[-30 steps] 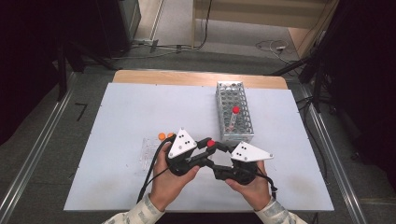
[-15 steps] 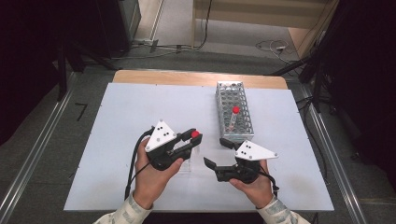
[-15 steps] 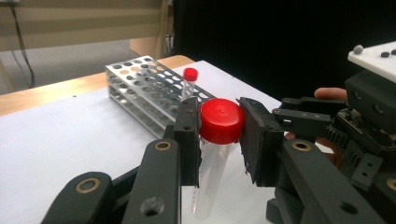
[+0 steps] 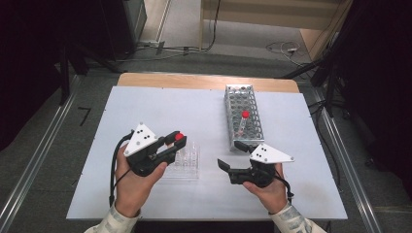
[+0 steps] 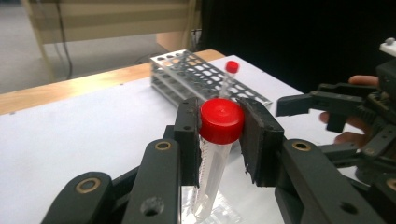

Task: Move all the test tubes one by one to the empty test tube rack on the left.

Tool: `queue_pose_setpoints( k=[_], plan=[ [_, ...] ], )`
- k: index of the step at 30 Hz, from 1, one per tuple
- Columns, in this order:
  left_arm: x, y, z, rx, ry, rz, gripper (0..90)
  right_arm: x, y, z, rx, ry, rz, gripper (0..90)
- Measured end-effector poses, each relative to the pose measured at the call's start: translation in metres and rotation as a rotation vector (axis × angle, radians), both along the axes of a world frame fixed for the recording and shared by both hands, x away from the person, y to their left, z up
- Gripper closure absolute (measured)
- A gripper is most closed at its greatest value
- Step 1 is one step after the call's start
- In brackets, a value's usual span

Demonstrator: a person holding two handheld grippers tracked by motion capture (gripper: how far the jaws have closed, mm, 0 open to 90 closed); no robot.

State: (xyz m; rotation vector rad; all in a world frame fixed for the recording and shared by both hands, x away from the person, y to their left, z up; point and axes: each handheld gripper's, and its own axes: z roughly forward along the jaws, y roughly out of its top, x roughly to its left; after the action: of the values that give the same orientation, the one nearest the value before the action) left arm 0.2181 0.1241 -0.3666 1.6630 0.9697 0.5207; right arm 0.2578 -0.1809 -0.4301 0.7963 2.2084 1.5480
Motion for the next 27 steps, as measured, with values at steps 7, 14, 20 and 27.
queue_pose_setpoints(
  k=[7,14,20,27],
  plan=[
    [0.002,0.026,0.001,-0.005,-0.001,0.084,70.0,0.002,-0.002,0.000,-0.003,0.002,-0.010,16.1],
    [0.008,0.038,-0.003,0.005,-0.001,0.141,69.9,0.003,-0.003,-0.001,-0.004,0.005,-0.013,16.5],
    [0.014,0.040,-0.011,0.031,-0.002,0.179,69.8,0.003,-0.003,-0.001,-0.005,0.006,-0.011,17.0],
    [0.021,0.041,-0.024,0.027,0.006,0.198,69.7,0.003,-0.003,-0.001,-0.006,0.006,-0.015,17.2]
  ],
)
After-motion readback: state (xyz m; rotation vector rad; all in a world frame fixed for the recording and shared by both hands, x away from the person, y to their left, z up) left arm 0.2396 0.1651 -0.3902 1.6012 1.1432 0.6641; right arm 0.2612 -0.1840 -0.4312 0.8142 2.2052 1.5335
